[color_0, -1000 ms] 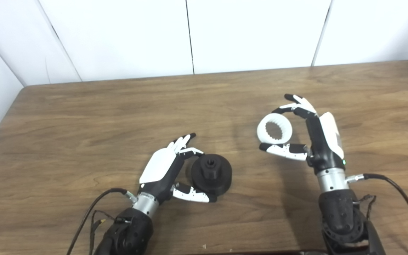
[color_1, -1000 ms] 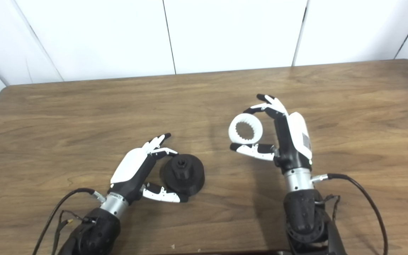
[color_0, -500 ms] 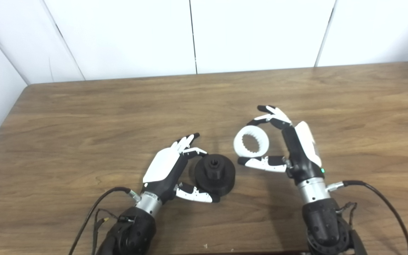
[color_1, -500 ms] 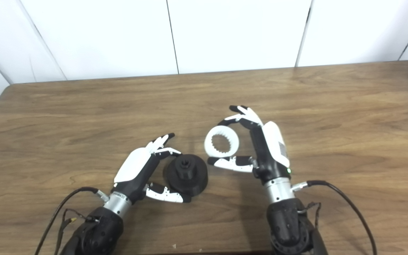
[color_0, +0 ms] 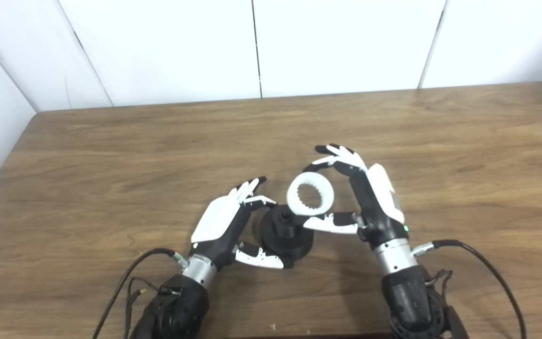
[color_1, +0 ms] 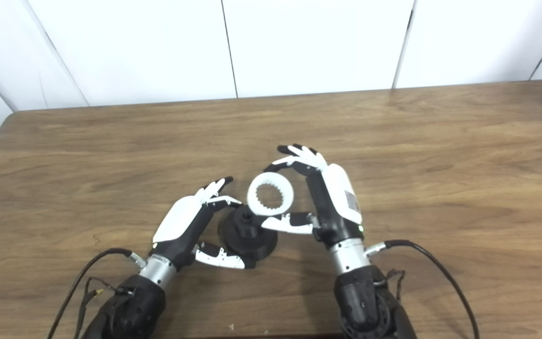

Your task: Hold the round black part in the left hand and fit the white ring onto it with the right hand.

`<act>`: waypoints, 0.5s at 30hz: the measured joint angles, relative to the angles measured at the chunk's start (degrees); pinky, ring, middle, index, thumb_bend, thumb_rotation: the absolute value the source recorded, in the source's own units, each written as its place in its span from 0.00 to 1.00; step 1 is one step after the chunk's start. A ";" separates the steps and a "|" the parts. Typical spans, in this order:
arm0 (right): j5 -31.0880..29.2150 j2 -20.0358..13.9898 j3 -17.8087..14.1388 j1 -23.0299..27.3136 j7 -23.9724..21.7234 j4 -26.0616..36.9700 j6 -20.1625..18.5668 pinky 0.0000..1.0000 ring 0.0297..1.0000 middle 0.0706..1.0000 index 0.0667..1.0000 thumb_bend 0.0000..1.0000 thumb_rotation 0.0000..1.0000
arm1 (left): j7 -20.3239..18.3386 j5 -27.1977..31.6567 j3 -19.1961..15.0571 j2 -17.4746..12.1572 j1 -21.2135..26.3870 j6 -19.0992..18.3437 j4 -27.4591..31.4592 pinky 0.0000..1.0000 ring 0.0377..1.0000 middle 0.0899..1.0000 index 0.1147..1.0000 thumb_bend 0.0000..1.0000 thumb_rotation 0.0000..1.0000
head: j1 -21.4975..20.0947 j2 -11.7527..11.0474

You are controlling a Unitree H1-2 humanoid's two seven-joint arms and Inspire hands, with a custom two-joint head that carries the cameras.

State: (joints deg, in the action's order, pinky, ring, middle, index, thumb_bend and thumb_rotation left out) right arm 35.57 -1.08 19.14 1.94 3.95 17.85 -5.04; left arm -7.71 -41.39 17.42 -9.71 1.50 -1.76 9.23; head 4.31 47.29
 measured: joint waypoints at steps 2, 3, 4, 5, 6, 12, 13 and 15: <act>0.45 0.26 0.65 0.38 -0.78 -0.02 -0.01 1.00 0.91 0.84 0.45 0.52 0.14 | 0.01 -0.31 0.04 0.02 0.00 0.00 0.01 1.00 1.00 1.00 0.56 0.94 0.38 | 0.17 0.09; 0.52 0.26 0.80 0.50 -1.00 -0.03 -0.01 1.00 0.91 0.84 0.45 0.52 0.14 | 0.01 -0.42 0.05 0.04 0.01 0.00 0.01 1.00 1.00 1.00 0.56 0.94 0.38 | 0.18 0.09; 0.52 0.33 1.02 0.60 -1.37 -0.03 -0.01 1.00 0.91 0.84 0.45 0.52 0.14 | 0.00 -0.50 0.05 0.07 0.01 -0.01 0.01 1.00 1.00 1.00 0.56 0.94 0.38 | 0.18 0.17; 0.53 0.43 1.10 0.62 -1.66 -0.04 -0.02 1.00 0.91 0.84 0.45 0.52 0.14 | 0.00 -0.54 0.05 0.11 0.01 -0.03 0.01 1.00 1.00 1.00 0.56 0.94 0.38 | 0.18 0.18; 0.53 0.53 1.20 0.62 -1.79 -0.08 -0.03 1.00 0.91 0.84 0.45 0.52 0.14 | 0.00 -0.55 0.05 0.16 0.00 -0.07 0.01 1.00 1.00 1.00 0.56 0.94 0.37 | 0.18 0.26; 0.88 0.55 1.87 0.62 -1.97 -0.22 -0.01 1.00 0.91 0.84 0.45 0.52 0.14 | 0.03 -0.63 0.05 0.20 0.00 -0.10 0.01 1.00 1.00 1.00 0.56 0.94 0.37 | 0.18 0.44; 0.94 0.55 2.14 0.62 -1.97 -0.28 -0.01 1.00 0.91 0.84 0.45 0.52 0.14 | 0.04 -0.66 0.05 0.20 0.00 -0.10 0.01 1.00 1.00 1.00 0.56 0.94 0.37 | 0.18 0.53; 0.96 0.56 2.46 0.62 -2.00 -0.28 -0.01 1.00 0.91 0.84 0.45 0.52 0.14 | 0.05 -0.65 0.05 0.21 0.00 -0.09 0.01 1.00 1.00 1.00 0.56 0.94 0.37 | 0.26 0.53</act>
State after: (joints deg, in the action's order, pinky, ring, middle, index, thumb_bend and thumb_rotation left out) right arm 36.53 -0.53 21.60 2.55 1.95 17.57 -5.05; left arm -7.66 -42.04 17.46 -9.50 1.51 -1.86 9.24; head 4.57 47.81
